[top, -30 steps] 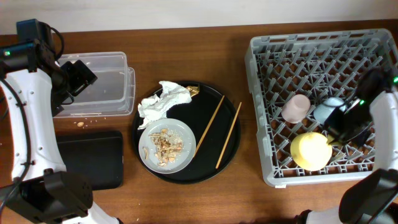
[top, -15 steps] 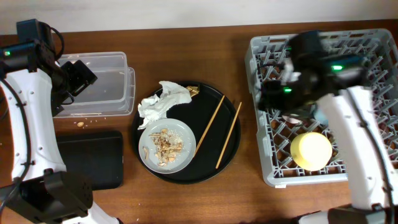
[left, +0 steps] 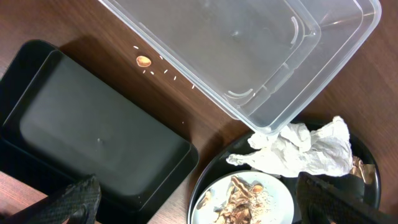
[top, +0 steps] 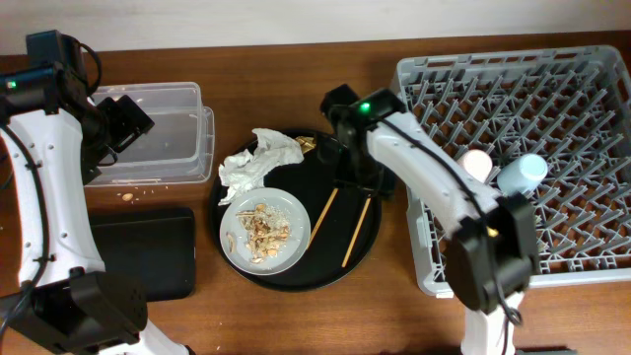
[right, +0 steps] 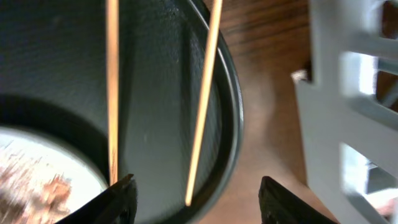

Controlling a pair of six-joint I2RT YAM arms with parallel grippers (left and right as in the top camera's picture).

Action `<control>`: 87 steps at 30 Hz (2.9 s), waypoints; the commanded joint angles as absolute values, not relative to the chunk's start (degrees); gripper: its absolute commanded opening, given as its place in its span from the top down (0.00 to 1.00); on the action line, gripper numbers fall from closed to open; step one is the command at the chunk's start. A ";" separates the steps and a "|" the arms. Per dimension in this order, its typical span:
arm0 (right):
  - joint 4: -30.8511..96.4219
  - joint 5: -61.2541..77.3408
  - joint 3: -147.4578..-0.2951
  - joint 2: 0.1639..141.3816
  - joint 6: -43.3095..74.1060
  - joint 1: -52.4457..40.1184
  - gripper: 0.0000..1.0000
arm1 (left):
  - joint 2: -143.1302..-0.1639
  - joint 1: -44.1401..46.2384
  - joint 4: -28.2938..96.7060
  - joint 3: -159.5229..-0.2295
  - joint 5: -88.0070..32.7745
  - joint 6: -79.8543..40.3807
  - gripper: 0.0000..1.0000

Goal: Sort waste into correct bins and load items into the dishwasher rack
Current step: 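Move the right gripper to a wooden chopstick on the tray and grasp it, then carry the chopstick into the rack along its left edge and release, then move the right gripper back to the second chopstick on the tray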

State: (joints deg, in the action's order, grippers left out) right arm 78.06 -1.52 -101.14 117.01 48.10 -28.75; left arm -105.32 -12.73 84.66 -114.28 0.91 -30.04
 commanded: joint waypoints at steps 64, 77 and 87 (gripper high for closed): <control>72.01 4.56 -116.95 115.87 1.91 -1.93 0.96 | -103.66 -13.04 84.71 -115.26 1.32 -30.57 0.01; 66.11 5.41 -109.80 117.75 2.61 -3.29 0.55 | -103.66 -13.04 84.71 -115.26 1.32 -30.57 0.01; 82.04 12.95 -118.96 112.36 18.41 -9.47 0.36 | -103.66 -13.04 84.73 -115.26 1.32 -30.57 0.01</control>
